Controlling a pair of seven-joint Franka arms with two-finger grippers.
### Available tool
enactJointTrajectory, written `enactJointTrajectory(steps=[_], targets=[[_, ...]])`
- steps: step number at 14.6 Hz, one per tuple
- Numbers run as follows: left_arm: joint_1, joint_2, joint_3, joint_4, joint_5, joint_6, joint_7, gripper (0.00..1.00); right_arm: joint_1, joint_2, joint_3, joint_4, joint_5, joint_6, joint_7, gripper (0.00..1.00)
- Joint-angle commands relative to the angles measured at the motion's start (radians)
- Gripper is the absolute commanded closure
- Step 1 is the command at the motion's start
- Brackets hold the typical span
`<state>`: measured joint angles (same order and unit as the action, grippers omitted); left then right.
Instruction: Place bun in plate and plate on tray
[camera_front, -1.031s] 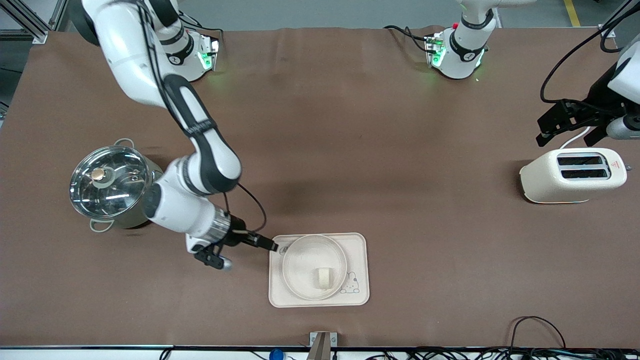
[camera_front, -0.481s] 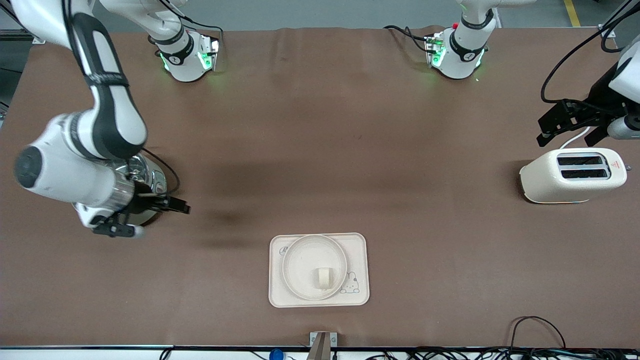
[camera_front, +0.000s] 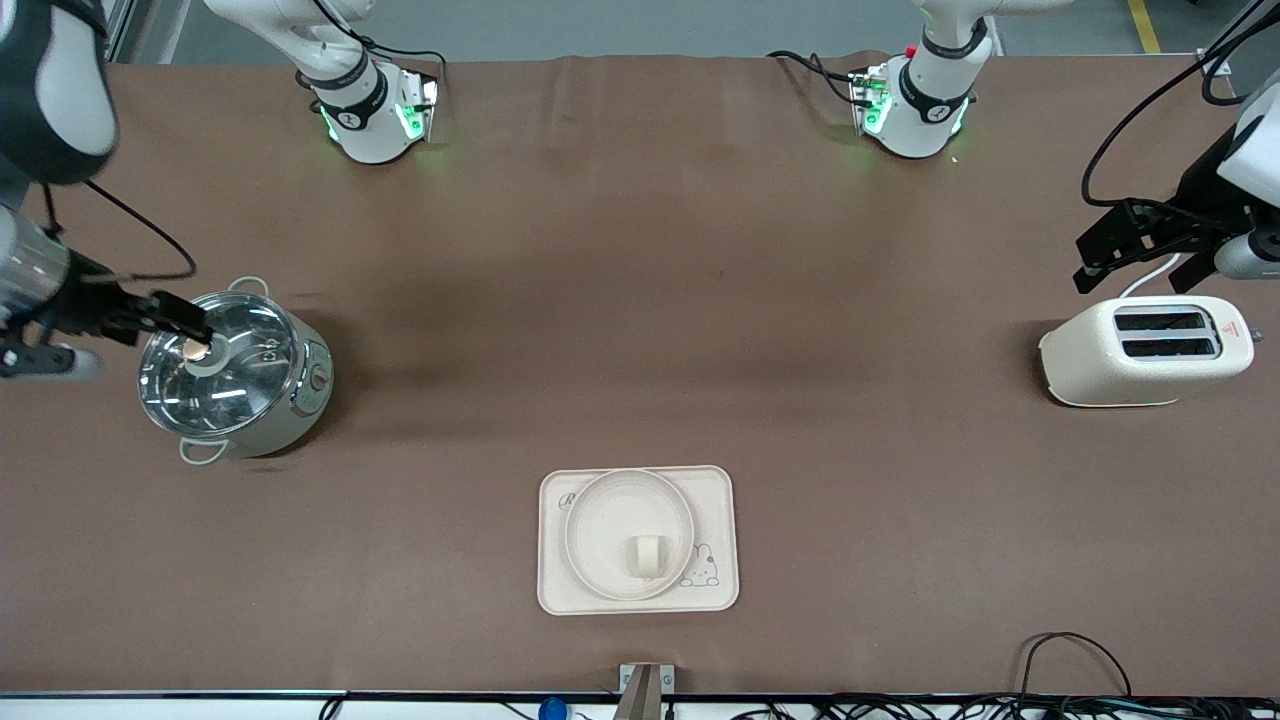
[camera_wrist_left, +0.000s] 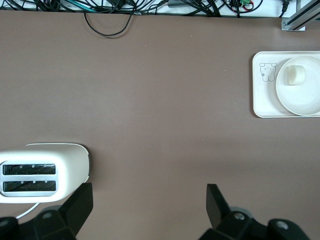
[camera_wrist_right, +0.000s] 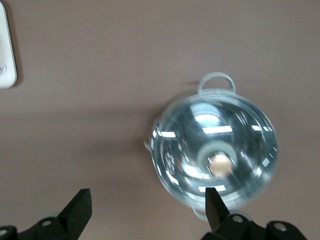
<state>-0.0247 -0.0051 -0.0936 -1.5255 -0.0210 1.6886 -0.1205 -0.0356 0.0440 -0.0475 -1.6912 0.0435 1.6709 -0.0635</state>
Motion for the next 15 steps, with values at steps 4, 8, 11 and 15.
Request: enactJointTrajectory(steps=[4,8,11,15], targets=[[-0.001,0.002,0.003,0.013,0.007,-0.01,0.009,0.0,-0.003,-0.042,-0.022,0.21,-0.05,-0.233,-0.024,0.0],[-0.001,0.002,0.005,0.015,0.007,-0.01,0.009,0.0,0.013,-0.038,-0.018,0.26,-0.056,-0.261,-0.027,0.0],[-0.001,0.002,0.005,0.013,0.007,-0.01,0.009,0.0,0.01,-0.033,-0.017,0.262,-0.056,-0.253,-0.029,0.0],[-0.001,0.002,0.006,0.013,0.01,-0.012,-0.001,0.0,0.006,-0.03,-0.017,0.281,-0.056,-0.252,-0.024,0.0]])
